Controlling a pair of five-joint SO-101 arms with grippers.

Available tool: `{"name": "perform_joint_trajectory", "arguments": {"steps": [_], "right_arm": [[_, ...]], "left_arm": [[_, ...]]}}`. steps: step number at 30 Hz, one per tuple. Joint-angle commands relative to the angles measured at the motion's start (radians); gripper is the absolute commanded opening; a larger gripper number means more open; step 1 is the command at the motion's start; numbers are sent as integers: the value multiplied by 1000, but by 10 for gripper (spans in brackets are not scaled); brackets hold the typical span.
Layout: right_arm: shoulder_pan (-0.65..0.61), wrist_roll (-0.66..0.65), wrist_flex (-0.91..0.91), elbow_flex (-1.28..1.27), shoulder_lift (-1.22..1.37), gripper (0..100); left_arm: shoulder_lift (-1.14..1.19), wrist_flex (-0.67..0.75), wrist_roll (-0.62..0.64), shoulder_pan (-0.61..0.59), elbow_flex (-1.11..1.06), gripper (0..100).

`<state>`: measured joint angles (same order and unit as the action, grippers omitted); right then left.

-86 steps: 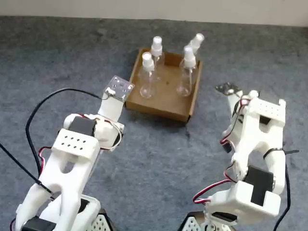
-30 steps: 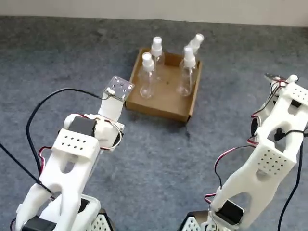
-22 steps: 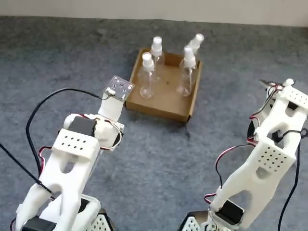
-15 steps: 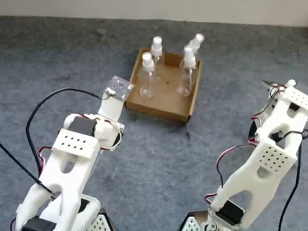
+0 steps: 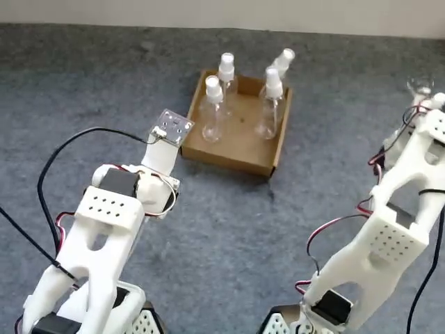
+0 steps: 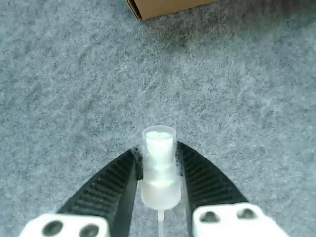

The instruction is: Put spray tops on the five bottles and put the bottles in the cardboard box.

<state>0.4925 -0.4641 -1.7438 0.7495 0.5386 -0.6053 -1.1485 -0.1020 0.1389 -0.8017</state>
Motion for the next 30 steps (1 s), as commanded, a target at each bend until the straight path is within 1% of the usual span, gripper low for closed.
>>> {"name": "perform_joint_trajectory", "arguments": {"steps": [1,3,6,10,12,15,17,20,23,26,30], "right_arm": [[-119,72,-24,27,-225,3],[-205,100,-24,-53,-334,3],[-372,121,-24,-225,-526,3],[-650,172,12,-513,-789,3],[-811,209,93,-676,-920,3],[-1035,256,282,-934,-1092,3],[-1147,261,420,-1101,-1179,3],[-1250,256,639,-1317,-1279,3],[-1319,256,835,-1483,-1349,3],[-1388,258,951,-1603,-1389,3],[-1440,255,993,-1692,-1428,4]], "left_arm": [[-56,8,52,7,73,4],[-84,6,74,-12,125,4],[-133,-11,81,-58,219,4],[-199,-94,83,-130,409,4],[-229,-123,87,-154,510,4],[-274,-150,167,-182,648,4],[-309,-158,215,-194,708,4],[-377,-157,293,-191,722,4],[-458,-153,376,-193,668,4],[-549,-63,437,-193,570,4],[-674,118,509,-188,361,4]]}}
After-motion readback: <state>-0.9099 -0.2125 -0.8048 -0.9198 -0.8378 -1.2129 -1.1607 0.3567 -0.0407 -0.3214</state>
